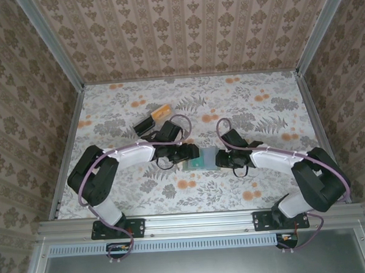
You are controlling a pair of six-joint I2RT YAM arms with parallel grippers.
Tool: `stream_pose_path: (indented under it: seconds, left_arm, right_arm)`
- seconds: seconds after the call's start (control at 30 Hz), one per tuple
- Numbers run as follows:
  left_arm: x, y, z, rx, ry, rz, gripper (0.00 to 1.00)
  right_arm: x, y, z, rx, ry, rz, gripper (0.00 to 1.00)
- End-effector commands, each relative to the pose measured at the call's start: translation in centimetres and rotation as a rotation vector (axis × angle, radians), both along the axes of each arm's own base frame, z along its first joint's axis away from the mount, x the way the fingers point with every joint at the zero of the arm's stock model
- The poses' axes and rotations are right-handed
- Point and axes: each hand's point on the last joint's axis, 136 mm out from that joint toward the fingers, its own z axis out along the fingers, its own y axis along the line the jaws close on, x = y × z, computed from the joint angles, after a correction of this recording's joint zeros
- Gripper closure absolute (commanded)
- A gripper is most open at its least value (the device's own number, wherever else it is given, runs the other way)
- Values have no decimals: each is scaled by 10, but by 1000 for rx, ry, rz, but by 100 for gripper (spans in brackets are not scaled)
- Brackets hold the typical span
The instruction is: Take the credit cards out of the card holder
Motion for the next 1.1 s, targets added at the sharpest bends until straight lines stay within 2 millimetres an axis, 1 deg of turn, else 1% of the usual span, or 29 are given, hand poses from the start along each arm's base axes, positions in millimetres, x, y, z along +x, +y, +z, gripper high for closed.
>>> stream_pose_path:
  seconds: [0.0, 0.07, 0.17, 0.2, 0.23, 0.37, 0.43, 0.57, 0.73, 1.07]
  left_arm:
    - [0, 16, 7, 29, -34, -10, 41]
    - [1, 18, 6, 37, -33, -13, 43]
    - [3, 18, 3, 40, -32, -15, 59]
    - [4, 18, 1, 40, -28, -13, 61]
    - [4, 18, -1, 42, -25, -14, 64]
    - [3, 21, -13, 63, -2, -17, 67]
    - [3, 23, -18, 70, 6, -12, 70]
    - [1, 27, -29, 83, 35, -10, 75]
    - [-3, 28, -39, 93, 57, -14, 76]
    - [-5, 27, -46, 92, 77, -14, 76]
  right_arm:
    - [6, -7, 25, -7, -81, -14, 65]
    - [10, 4, 36, 42, -103, 13, 64]
    - [17, 25, 48, 129, -107, 57, 66]
    - [18, 32, 50, 158, -105, 75, 67]
    - [20, 40, 46, 180, -82, 87, 68]
    - [24, 63, 41, 273, -33, 121, 76]
    - [26, 75, 39, 324, -7, 131, 79]
    - [29, 88, 32, 391, 29, 129, 83]
    - [29, 96, 20, 425, 73, 124, 85]
    - [26, 94, 2, 411, 119, 109, 84]
